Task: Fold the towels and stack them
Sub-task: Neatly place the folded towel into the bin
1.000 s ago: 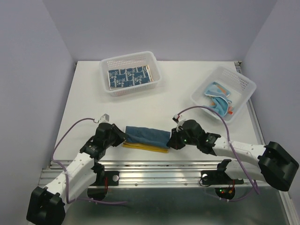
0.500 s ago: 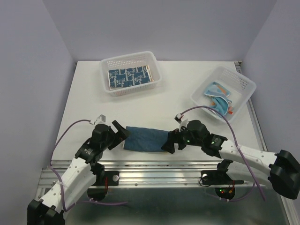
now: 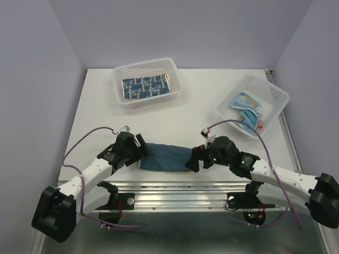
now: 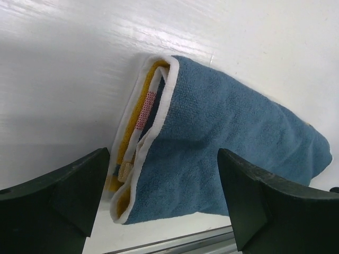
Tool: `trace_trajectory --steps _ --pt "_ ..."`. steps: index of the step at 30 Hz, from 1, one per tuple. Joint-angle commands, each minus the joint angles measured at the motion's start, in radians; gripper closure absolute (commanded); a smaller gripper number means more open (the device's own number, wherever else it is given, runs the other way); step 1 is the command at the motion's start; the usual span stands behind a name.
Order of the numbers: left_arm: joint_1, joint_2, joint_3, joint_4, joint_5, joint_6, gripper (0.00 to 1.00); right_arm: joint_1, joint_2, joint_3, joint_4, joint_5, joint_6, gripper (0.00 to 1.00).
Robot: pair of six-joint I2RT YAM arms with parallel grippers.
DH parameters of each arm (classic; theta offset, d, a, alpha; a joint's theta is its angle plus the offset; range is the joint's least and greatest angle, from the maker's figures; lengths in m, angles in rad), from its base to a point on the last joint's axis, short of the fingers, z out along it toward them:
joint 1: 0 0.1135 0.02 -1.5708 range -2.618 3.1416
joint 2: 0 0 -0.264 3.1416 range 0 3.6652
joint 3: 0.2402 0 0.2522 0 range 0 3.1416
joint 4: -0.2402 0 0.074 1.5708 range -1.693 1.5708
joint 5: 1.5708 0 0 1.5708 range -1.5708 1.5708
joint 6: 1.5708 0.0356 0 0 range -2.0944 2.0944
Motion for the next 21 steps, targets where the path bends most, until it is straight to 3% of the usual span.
trace_trajectory --steps 1,15,19,21 --pt "-0.054 0.007 0.02 0.023 -0.032 0.037 0.07 0.007 -0.015 0.031 -0.001 0.032 0.006 0.0" --pt "-0.137 0.2 0.129 -0.057 -0.143 0.034 0.23 0.007 -0.054 0.051 -0.024 0.02 -0.017 0.0" --pt "-0.145 0.231 0.144 -0.08 -0.167 0.031 0.36 0.007 -0.072 0.051 -0.031 0.02 -0.024 0.0" --pt "-0.149 0.237 0.147 -0.085 -0.173 0.028 0.5 0.006 -0.08 0.051 -0.031 0.024 -0.028 0.0"
